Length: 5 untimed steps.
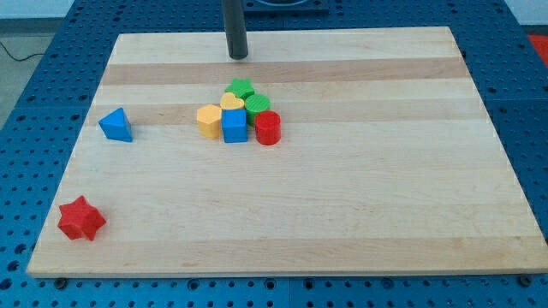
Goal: Move the green star to the top of the blue triangle
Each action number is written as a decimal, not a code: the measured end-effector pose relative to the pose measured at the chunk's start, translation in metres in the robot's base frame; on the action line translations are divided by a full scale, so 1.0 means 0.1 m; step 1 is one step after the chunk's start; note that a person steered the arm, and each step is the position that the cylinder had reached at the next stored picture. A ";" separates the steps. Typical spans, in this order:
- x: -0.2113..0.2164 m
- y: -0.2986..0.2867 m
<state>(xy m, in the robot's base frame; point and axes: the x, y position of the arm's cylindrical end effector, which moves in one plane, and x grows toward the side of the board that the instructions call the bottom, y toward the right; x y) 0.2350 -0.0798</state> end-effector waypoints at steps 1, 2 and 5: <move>-0.35 0.25; -0.15 1.04; 0.78 0.76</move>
<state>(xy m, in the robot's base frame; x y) 0.3133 -0.0039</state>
